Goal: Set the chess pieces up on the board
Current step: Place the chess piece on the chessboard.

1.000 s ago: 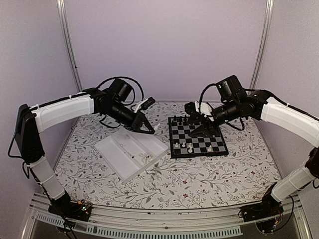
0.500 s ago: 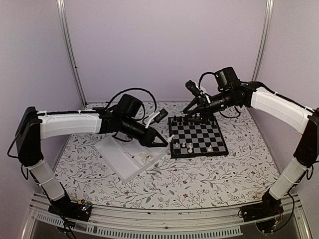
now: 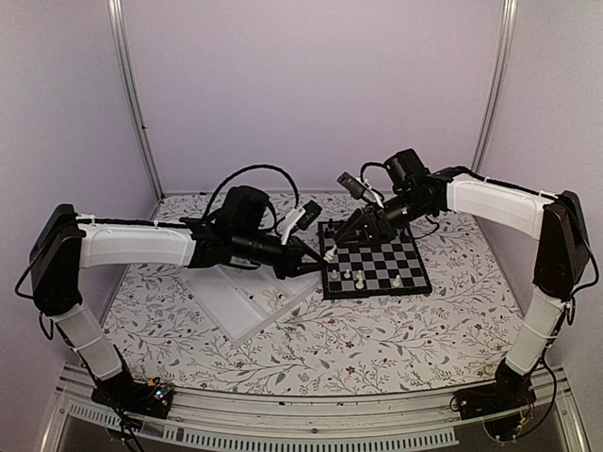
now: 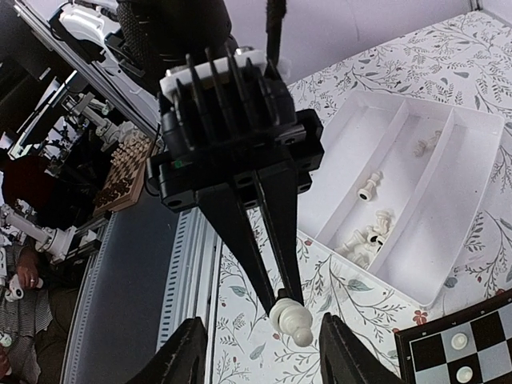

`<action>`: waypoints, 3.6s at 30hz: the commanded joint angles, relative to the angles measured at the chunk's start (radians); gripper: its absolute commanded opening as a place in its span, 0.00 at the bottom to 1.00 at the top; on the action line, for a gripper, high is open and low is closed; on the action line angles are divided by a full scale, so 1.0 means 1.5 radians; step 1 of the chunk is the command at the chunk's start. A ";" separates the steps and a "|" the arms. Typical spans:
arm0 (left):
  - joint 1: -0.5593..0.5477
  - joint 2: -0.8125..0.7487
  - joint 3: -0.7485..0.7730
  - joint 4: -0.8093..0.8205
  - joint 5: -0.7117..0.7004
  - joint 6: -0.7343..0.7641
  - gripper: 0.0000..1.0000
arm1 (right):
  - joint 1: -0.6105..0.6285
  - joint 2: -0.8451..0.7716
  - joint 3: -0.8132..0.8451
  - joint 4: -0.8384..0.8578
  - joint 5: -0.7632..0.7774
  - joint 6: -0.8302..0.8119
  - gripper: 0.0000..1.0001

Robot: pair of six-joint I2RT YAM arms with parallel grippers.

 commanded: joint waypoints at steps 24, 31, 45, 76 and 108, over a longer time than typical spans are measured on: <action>-0.015 -0.009 0.002 0.045 -0.002 0.015 0.00 | 0.004 0.040 -0.010 0.020 -0.037 0.039 0.10; -0.015 -0.004 0.004 0.011 -0.025 0.026 0.00 | -0.004 0.027 0.009 -0.010 0.045 0.006 0.00; 0.007 0.014 0.005 -0.058 -0.095 0.027 0.00 | -0.036 -0.065 -0.106 0.002 0.525 -0.123 0.00; 0.012 0.026 -0.008 -0.070 -0.120 0.000 0.00 | -0.037 0.099 -0.107 0.040 0.539 -0.129 0.02; 0.014 0.026 -0.008 -0.086 -0.082 -0.008 0.01 | -0.037 0.069 -0.087 0.024 0.553 -0.125 0.31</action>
